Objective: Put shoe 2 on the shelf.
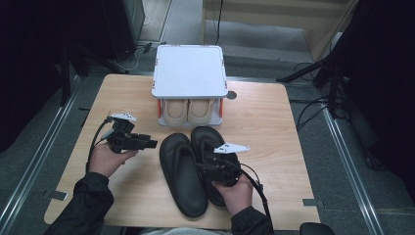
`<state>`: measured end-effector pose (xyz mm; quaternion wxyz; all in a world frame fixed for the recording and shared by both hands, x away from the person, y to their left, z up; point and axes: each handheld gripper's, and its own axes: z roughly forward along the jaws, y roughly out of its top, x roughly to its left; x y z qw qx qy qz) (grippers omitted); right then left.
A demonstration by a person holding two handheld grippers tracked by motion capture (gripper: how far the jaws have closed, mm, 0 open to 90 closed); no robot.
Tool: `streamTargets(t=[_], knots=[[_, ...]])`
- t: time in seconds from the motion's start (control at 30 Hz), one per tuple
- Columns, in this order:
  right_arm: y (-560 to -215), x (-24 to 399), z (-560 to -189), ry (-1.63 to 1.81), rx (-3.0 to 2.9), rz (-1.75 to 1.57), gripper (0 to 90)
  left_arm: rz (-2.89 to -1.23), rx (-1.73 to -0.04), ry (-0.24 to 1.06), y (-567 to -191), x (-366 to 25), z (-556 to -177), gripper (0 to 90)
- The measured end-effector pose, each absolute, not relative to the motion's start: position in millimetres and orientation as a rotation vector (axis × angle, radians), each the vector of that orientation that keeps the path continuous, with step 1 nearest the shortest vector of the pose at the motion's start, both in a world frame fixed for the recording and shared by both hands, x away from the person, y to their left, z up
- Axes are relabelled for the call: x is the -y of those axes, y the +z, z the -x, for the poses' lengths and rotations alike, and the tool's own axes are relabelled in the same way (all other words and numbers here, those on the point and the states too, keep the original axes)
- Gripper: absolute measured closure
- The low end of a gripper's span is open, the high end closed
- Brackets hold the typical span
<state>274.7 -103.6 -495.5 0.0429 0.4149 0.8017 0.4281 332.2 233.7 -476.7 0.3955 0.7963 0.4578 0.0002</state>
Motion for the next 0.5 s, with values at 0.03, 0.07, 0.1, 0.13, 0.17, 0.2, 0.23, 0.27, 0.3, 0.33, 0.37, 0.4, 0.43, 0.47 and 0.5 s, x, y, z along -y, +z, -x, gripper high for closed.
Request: streamTargets(t=[0.03, 0.07, 0.1, 0.13, 0.17, 0.2, 0.23, 0.27, 0.3, 0.33, 0.37, 0.4, 0.43, 0.47, 0.5], knots=[[-496, 102, -275, 1.306, -2.454, -1.271, 49.2, -2.019, -1.159, 0.000, -477, -234, -332, 52.1], [-497, 101, -275, 1.306, -2.454, -1.275, 47.9, -2.019, -1.160, 0.001, -477, -233, -332, 52.0], [-499, 99, -274, 1.299, -2.449, -1.282, 46.6, -2.019, -1.160, 0.002, -477, -233, -332, 52.0], [-499, 98, -274, 1.288, -2.447, -1.285, 45.3, -2.018, -1.160, 0.000, -477, -233, -332, 51.9], [-501, 96, -274, 1.284, -2.446, -1.289, 43.7, -2.018, -1.160, 0.000, -477, -233, -332, 51.9], [-502, 93, -274, 1.281, -2.445, -1.293, 42.9, -2.019, -1.160, -0.001, -477, -233, -332, 51.8], [-503, 91, -274, 1.276, -2.444, -1.302, 42.7, -2.018, -1.163, -0.001, -477, -234, -332, 51.7], [-505, 88, -275, 1.274, -2.440, -1.306, 42.1, -2.017, -1.162, -0.002, -477, -234, -333, 51.6], [-506, 86, -275, 1.263, -2.429, -1.312, 42.1, -2.014, -1.162, -0.003, -477, -234, -333, 51.6], [-507, 84, -276, 1.258, -2.422, -1.314, 42.3, -2.014, -1.164, -0.004, -477, -235, -333, 51.7], [-510, 81, -278, 1.249, -2.409, -1.325, 42.7, -2.011, -1.169, -0.001, -477, -236, -333, 52.1], [-511, 80, -278, 1.243, -2.410, -1.339, 44.0, -2.009, -1.169, 0.000, -476, -237, -333, 52.7], [-513, 79, -279, 1.239, -2.408, -1.342, 45.5, -2.009, -1.169, 0.002, -476, -238, -333, 53.0], [-514, 78, -280, 1.231, -2.405, -1.351, 46.8, -2.000, -1.174, 0.001, -476, -239, -333, 53.1], [-515, 77, -281, 1.230, -2.401, -1.363, 47.9, -1.997, -1.178, 0.001, -476, -240, -333, 53.2]])
